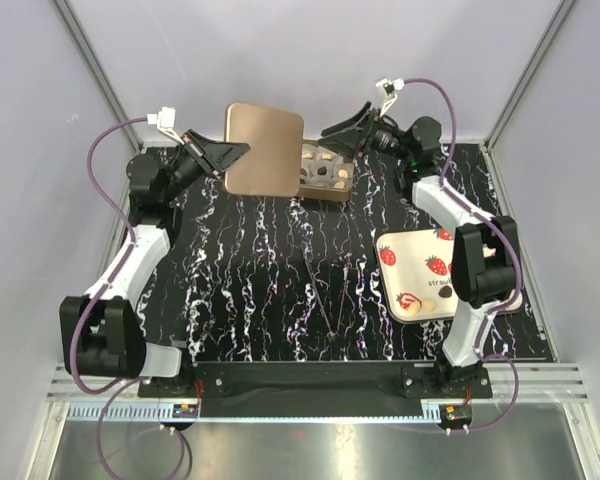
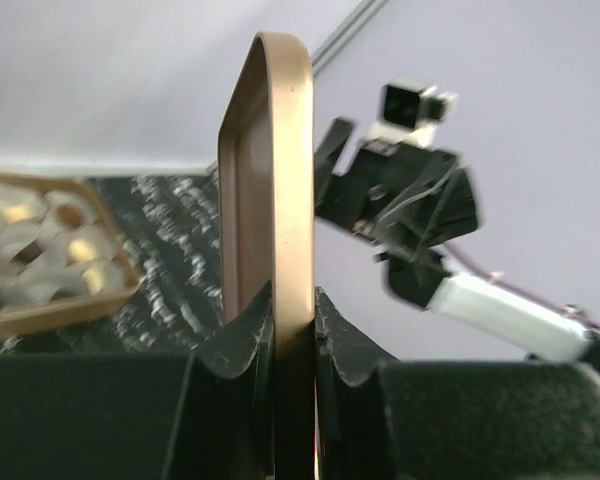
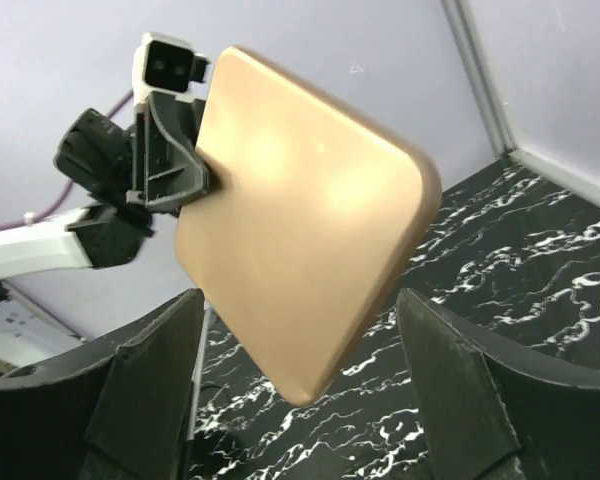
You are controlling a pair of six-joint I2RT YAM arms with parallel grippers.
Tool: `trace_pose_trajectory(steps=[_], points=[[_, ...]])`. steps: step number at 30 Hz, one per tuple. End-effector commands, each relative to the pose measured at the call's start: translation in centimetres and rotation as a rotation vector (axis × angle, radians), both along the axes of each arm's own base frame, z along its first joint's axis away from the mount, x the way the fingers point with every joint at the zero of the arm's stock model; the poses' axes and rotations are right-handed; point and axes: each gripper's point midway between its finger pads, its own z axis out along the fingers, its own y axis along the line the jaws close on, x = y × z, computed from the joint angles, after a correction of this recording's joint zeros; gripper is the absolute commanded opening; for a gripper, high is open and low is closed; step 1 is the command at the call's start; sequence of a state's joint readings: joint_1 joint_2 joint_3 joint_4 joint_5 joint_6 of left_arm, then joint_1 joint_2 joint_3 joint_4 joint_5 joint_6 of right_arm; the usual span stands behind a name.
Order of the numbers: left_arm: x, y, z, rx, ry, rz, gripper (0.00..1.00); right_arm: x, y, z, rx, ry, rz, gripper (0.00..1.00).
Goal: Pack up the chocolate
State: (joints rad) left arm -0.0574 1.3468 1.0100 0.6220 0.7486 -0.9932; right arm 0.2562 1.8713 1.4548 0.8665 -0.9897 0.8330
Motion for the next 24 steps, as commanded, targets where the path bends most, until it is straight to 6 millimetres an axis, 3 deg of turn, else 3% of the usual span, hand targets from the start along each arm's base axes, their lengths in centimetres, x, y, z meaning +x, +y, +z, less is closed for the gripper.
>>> trace_pose_trajectory(steps=[1,6,9,17,21,22,24], points=[[-2.1,-0.6,6.9,-0.188,-0.186,-0.12,0.0,-0.4,0.8,0.2,0.054,-0.009,0.096,0.83],[-0.1,-1.0,6.1,-0.264,-0.171,-0.171,0.0,1.1,1.3,-1.7,0.073,0.058,0.115,0.81],[0.4,-1.6,5.9,-0.283,-0.17,-0.188,0.0,1.4,1.5,-1.7,0.106,0.065,0.137,0.79],[3.8,-3.6,2.3,-0.332,-0.078,-0.226,0.0,1.7,2.0,-1.9,0.113,0.039,0.185,0.7],[6.1,-4.1,0.9,-0.306,-0.049,-0.224,0.03,2.1,2.0,-2.3,0.104,0.03,0.192,0.43],[6.6,-4.2,0.5,-0.296,-0.041,-0.224,0.16,2.3,1.9,-2.4,0.105,0.033,0.19,0.26],[8.4,-4.3,-0.9,-0.272,-0.004,-0.208,0.41,3.6,1.5,-2.8,0.107,0.057,0.168,0.08]])
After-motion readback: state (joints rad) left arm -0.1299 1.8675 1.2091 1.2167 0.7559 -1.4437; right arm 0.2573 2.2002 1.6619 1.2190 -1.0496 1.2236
